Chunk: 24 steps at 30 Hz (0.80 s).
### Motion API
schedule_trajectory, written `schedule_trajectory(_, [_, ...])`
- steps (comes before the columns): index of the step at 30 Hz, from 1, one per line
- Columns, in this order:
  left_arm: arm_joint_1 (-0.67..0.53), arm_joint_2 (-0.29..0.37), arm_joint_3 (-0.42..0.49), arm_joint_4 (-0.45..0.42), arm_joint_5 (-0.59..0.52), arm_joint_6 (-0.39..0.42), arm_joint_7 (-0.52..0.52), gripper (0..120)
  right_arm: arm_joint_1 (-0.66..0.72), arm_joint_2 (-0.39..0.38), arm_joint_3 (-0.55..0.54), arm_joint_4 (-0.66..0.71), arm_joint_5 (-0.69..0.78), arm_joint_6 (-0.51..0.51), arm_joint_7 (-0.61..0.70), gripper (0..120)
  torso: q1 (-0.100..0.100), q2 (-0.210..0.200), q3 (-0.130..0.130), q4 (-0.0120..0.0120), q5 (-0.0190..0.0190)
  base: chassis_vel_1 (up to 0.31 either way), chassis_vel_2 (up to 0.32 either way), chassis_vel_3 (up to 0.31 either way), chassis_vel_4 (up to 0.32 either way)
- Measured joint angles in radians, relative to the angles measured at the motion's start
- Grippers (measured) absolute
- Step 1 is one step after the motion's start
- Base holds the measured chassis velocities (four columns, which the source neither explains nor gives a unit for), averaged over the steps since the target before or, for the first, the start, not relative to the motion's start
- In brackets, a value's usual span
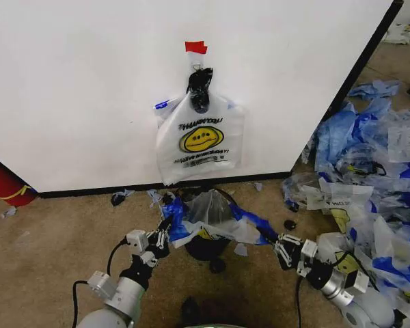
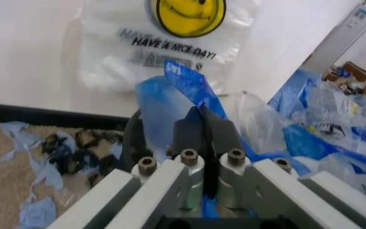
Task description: Pick up the garbage bag from the wall and place it over the trash bin.
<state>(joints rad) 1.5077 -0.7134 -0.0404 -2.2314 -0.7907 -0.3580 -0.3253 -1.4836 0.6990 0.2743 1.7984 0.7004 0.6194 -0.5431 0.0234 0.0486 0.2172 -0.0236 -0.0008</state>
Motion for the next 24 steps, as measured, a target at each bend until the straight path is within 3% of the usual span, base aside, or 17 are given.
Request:
schedule_trajectory(10, [0.195,0.013,-0.060,-0.036,0.129,-0.065,-0.006,0,0.017,0.004,-0.016,-0.029,-0.008,0.007,0.021,0,0.000,0.000,0.000,0.0001,-0.0003,0.000,0.000,0.000,0.000])
schedule_trajectory(16, [0.223,-0.015,-0.041,0.019,0.172,-0.080,-0.002,0,0.035,0.008,-0.040,-0.057,-0.010,0.004,0.045,0,0.000,0.000,0.000,0.0000,-0.0001,0.000,0.000,0.000,0.000])
schedule_trajectory(24, [0.185,-0.012,-0.037,0.077,0.150,-0.080,-0.006,0,0.039,0.003,-0.048,-0.068,-0.015,0.001,0.052,0,0.000,0.000,0.000,-0.0001,-0.0003,0.000,0.000,0.000,0.000])
